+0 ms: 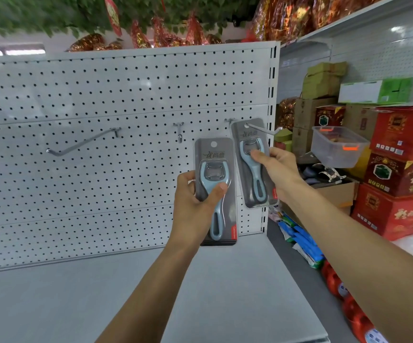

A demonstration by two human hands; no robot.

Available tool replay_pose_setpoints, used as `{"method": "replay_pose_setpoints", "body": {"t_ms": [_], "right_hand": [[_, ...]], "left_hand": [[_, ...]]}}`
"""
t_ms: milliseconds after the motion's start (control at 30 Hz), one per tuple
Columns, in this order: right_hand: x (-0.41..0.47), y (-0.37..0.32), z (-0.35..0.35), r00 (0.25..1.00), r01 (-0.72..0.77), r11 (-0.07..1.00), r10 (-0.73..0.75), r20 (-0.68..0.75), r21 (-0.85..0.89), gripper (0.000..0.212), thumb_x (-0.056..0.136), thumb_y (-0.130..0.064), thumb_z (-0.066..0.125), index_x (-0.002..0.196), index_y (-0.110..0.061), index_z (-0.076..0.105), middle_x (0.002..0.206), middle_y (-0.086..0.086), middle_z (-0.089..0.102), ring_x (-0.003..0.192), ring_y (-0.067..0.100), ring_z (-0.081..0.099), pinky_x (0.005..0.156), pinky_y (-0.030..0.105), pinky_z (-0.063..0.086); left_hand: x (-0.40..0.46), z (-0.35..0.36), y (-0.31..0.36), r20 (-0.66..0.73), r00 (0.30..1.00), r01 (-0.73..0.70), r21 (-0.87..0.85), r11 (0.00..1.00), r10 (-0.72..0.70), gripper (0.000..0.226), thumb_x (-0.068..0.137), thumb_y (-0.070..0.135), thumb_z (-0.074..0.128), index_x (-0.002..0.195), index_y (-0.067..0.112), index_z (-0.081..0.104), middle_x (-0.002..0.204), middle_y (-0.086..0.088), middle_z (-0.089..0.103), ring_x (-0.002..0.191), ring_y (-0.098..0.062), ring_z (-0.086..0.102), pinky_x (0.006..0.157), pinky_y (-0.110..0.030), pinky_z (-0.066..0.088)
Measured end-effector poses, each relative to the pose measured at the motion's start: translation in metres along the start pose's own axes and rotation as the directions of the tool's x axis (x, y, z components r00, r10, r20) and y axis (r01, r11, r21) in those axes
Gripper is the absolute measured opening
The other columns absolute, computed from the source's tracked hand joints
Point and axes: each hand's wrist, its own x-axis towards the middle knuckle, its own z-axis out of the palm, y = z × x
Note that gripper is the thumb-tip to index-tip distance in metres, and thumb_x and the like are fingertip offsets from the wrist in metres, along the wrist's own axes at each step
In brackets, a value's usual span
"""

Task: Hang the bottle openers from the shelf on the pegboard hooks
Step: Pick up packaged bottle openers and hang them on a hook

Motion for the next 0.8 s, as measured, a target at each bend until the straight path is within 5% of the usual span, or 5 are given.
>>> {"method": "replay_pose_setpoints", "body": {"t_ms": [167, 400, 500, 600, 800], "right_hand": [[0.006, 0.003, -0.003, 1.000, 0.000, 0.998, -0.001, -0.003, -0.069, 0.022, 0.084, -0.022, 0.073, 0.070, -0.014, 0.058, 0.074, 0.002, 0.063, 0.069, 0.014, 0.056, 0.060, 0.022, 0.042], [-0.022, 0.006, -0.022, 0.986, 0.152, 0.945, -0.166, -0.023, -0.288, 0.047, 0.089, -0.031, 0.067, 0.129, -0.017, 0.048, 0.121, -0.003, 0.051, 0.111, 0.011, 0.048, 0.094, 0.025, 0.037], [-0.058, -0.006, -0.023, 0.971, 0.230, 0.956, -0.214, 0.105, -0.181, 0.031, 0.093, -0.028, 0.061, 0.121, -0.015, 0.057, 0.111, -0.006, 0.060, 0.100, 0.001, 0.056, 0.087, 0.017, 0.044], [-0.088, -0.019, -0.022, 0.932, 0.198, 0.980, -0.185, 0.310, -0.011, 0.017, 0.092, -0.024, 0.061, 0.108, -0.019, 0.064, 0.096, -0.012, 0.070, 0.085, -0.006, 0.065, 0.069, 0.006, 0.047], [-0.106, -0.028, -0.033, 0.922, 0.236, 0.969, -0.249, 0.296, 0.078, 0.019, 0.088, -0.007, 0.066, 0.106, -0.013, 0.063, 0.097, 0.001, 0.075, 0.091, 0.014, 0.072, 0.080, 0.029, 0.057]], "left_hand": [[-0.010, 0.007, 0.005, -0.029, 1.000, 0.011, 0.015, 1.000, -0.011, 0.035, 0.084, 0.023, 0.073, 0.106, 0.031, 0.047, 0.103, 0.005, 0.069, 0.082, -0.005, 0.070, 0.066, -0.013, 0.053], [-0.030, 0.016, 0.009, -0.034, 0.999, 0.014, 0.036, 0.999, -0.013, 0.031, 0.090, 0.020, 0.067, 0.113, 0.027, 0.047, 0.095, 0.009, 0.071, 0.084, -0.008, 0.071, 0.079, -0.029, 0.058], [-0.040, 0.022, 0.010, -0.029, 0.999, -0.016, 0.047, 0.999, 0.017, 0.031, 0.090, 0.020, 0.066, 0.114, 0.027, 0.046, 0.097, 0.008, 0.070, 0.087, -0.012, 0.071, 0.081, -0.037, 0.059], [-0.048, 0.030, 0.014, -0.014, 0.998, -0.063, 0.056, 0.996, 0.064, 0.031, 0.091, 0.017, 0.065, 0.114, 0.024, 0.045, 0.097, 0.007, 0.069, 0.088, -0.010, 0.070, 0.077, -0.028, 0.058], [-0.062, 0.045, 0.023, 0.039, 0.990, -0.138, 0.068, 0.988, 0.136, 0.035, 0.090, 0.020, 0.066, 0.116, 0.024, 0.043, 0.102, 0.005, 0.068, 0.091, -0.009, 0.070, 0.077, -0.027, 0.059]]}}
